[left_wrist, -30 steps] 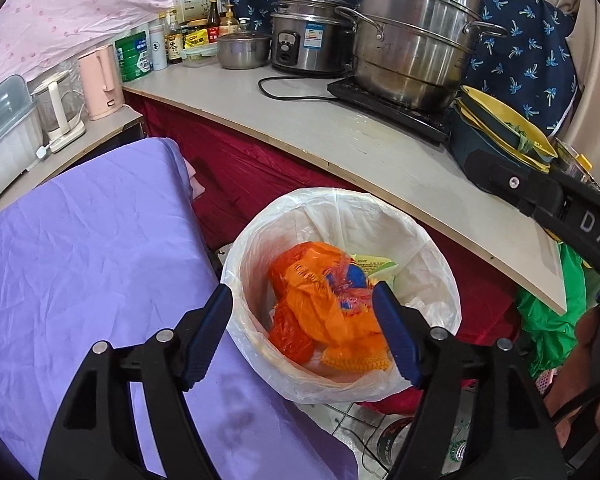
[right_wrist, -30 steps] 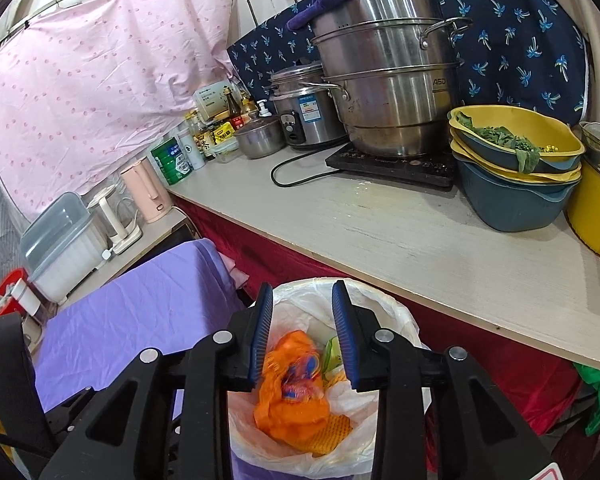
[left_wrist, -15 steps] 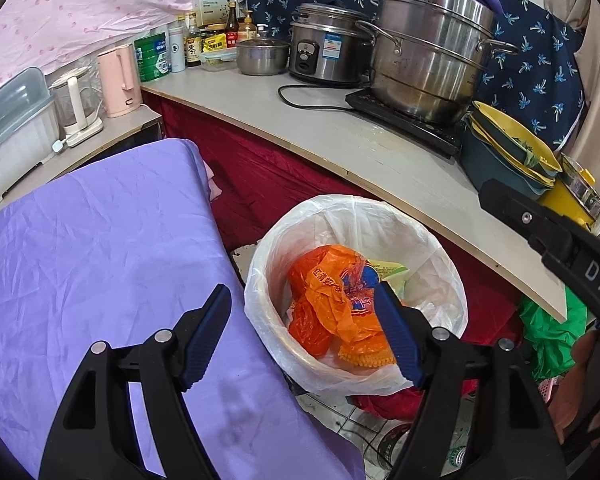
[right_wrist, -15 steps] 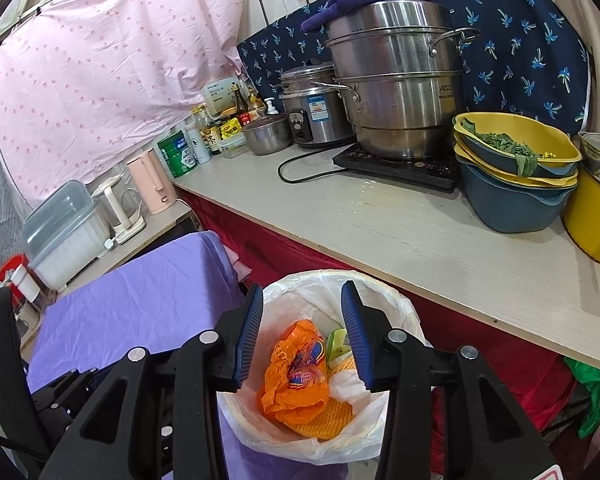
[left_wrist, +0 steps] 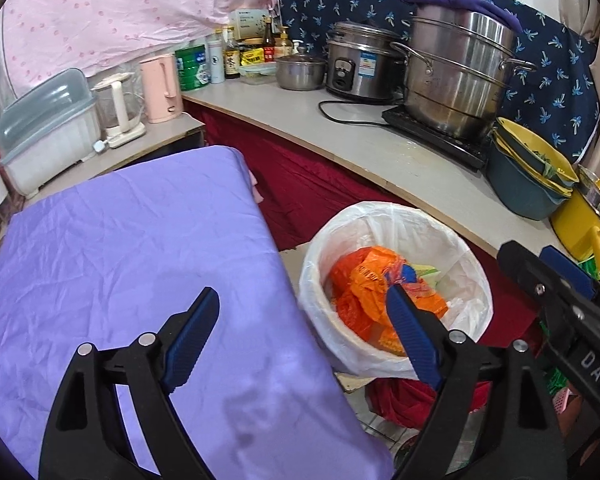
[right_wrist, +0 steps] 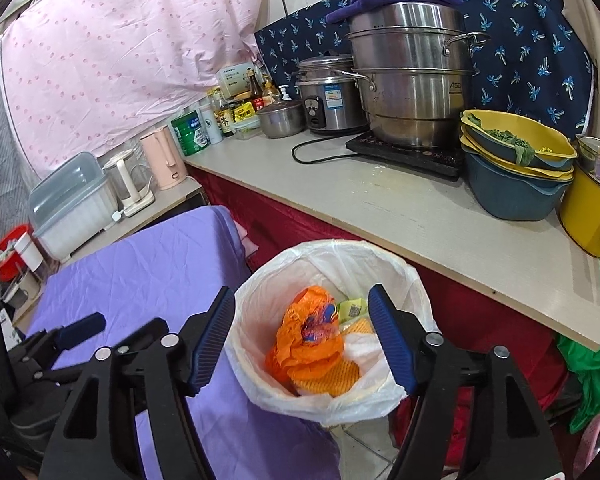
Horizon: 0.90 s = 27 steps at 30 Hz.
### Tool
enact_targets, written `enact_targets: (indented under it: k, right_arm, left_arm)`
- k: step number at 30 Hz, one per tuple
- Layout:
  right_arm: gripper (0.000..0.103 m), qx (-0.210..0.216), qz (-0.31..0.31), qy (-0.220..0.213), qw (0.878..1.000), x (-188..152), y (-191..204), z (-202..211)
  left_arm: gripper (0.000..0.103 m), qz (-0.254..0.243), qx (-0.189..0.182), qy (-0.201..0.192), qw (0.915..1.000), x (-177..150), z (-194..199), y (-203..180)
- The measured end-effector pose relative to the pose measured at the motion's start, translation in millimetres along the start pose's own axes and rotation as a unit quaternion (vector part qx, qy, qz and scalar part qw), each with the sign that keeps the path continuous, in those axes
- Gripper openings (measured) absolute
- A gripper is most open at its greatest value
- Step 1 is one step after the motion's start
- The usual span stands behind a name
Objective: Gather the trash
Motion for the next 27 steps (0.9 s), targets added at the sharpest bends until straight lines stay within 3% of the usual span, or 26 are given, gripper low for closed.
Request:
enact_targets:
  k: [11, 27]
  right_arm:
    - [0.076, -0.007, 0.023, 0.018, 1.000, -36.7, 15.6, 20.6]
    - [0.091, -0.007, 0.029, 0.030, 0.999, -72.6, 22.4, 40.8]
  left_arm:
    - [0.088, 0.019, 0.041, 0.001, 0.9990, -31.6, 21.9, 32.1]
    - [0.090, 0.025, 0.068, 0.004, 0.9974, -68.5, 46.2, 38.6]
Point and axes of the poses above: each gripper's, at about its wrist camera, not at the fingertips, and z roughly against the way its jaws point, y to its left, x to its top, the point moved 7 cm from there along -z, roughly the way its jaws point, and after that the axes turned 3 degrees about x, right-handed, at the moved point
